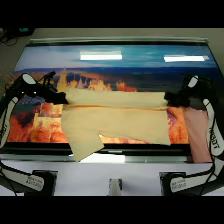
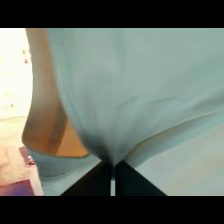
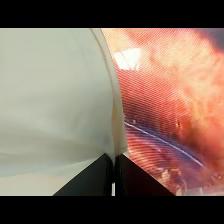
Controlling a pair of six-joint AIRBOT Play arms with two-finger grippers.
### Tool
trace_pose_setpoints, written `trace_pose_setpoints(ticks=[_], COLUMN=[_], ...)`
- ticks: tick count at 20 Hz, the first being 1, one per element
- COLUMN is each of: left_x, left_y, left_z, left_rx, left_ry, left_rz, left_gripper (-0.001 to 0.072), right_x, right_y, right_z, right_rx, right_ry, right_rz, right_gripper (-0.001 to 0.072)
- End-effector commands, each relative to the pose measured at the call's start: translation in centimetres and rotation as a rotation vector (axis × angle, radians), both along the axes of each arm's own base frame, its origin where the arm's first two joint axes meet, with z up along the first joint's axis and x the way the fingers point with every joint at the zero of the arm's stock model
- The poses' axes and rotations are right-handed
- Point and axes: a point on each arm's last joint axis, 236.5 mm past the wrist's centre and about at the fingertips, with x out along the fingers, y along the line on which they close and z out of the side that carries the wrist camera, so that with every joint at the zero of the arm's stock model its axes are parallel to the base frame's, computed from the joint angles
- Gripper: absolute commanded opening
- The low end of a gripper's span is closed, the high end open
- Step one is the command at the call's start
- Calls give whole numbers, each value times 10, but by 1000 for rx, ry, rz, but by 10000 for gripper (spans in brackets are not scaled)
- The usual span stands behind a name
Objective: Fold the shirts.
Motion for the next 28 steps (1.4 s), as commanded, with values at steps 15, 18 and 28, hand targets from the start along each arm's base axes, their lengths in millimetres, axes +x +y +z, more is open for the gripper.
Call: trace_pose_setpoints(ticks=[15,18,28], left_x=[-92,-152,-242], left_y=[14,15,-34], left_z=[25,6,-39], left_rx=[-68,-76,-208], left_ry=[252,310,391], left_rz=[93,155,218], left_gripper=[390,399,400], right_x=[-107,-132,-155], right_y=[-25,-22,3], right_z=[33,32,36], right_rx=[63,58,122], right_ry=[264,228,197], right_rz=[21,-5,-14], right_gripper=[484,483,482])
